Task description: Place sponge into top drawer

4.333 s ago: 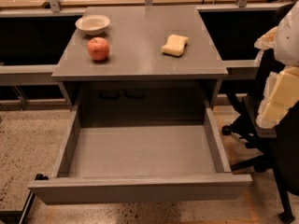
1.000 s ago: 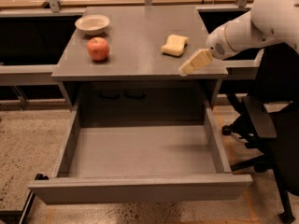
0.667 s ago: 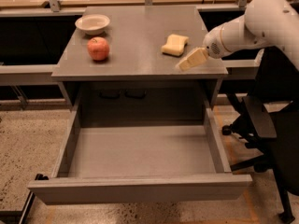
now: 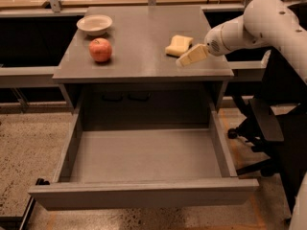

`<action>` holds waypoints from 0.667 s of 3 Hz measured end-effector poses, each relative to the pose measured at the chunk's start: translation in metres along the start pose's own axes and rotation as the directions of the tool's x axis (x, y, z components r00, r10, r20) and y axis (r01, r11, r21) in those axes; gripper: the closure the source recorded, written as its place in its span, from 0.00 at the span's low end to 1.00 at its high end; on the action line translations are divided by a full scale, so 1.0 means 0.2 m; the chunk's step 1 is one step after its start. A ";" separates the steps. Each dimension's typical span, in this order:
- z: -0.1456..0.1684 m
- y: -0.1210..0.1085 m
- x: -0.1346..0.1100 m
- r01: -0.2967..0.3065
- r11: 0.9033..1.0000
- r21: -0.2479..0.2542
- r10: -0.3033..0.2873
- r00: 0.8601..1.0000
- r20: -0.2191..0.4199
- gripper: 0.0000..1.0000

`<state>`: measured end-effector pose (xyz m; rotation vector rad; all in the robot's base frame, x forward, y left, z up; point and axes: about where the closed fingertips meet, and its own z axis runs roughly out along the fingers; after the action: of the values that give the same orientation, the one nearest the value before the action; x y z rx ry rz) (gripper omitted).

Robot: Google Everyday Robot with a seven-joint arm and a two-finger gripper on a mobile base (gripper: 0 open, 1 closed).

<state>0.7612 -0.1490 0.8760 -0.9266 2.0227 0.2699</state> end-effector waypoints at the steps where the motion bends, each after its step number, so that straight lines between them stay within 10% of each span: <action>1: 0.10 0.02 0.00 -0.031 0.999 -0.011 0.031 0.999 0.029 0.00; 2: 0.26 0.00 -0.02 -0.061 0.997 -0.037 0.064 0.994 0.083 0.00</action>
Offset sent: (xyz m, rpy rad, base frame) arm 0.0801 0.0337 -0.0396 0.2195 -0.0550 -0.0018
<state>0.7947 -0.1207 0.8471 -0.8602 1.9770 0.3737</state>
